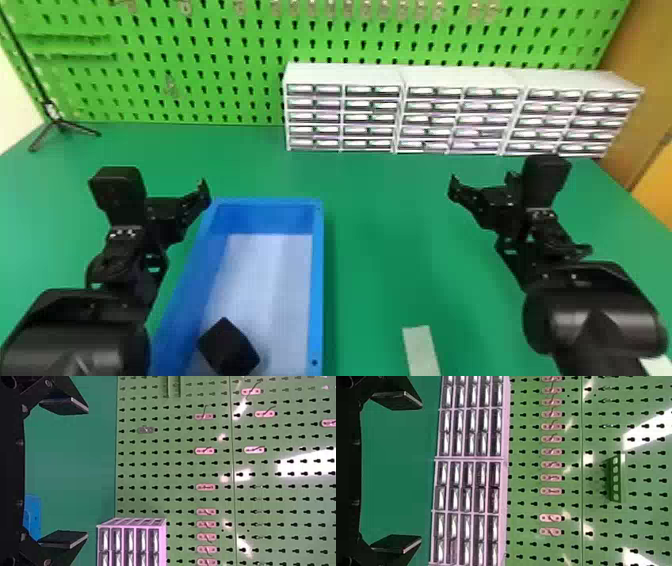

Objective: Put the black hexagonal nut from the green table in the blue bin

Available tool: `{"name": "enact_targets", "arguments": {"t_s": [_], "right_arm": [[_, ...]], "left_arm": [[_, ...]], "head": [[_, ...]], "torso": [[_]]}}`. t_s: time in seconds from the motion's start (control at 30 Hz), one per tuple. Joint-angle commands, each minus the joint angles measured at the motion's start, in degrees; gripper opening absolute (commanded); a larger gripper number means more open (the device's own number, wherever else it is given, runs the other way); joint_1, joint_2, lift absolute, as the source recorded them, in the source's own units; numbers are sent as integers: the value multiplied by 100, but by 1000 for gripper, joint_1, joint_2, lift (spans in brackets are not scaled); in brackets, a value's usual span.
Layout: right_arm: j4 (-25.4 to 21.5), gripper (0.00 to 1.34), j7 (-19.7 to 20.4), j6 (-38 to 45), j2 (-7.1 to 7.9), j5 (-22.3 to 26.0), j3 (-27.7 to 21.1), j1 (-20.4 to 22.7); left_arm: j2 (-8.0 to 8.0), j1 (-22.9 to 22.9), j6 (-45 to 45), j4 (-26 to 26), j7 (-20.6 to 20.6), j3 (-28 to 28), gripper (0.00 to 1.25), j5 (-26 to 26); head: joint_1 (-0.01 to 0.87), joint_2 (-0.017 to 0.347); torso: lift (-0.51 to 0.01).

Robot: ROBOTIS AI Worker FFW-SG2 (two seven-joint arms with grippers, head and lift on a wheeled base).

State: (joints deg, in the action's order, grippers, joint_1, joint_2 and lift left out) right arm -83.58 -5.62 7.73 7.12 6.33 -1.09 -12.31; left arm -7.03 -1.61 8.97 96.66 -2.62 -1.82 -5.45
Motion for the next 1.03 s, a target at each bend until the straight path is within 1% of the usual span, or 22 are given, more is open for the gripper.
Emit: {"name": "enact_targets", "arguments": {"t_s": [0.0,1.0], "right_arm": [[0,1220,0,0,8,0,-5,0],[0,1220,0,0,0,9,4,-9]], "left_arm": [[0,11,9,11,8,-3,1078,0],[0,11,17,28,-1,-29,1078,-8]], "head": [[683,28],[683,28]], "torso": [[-96],[-96]]}}
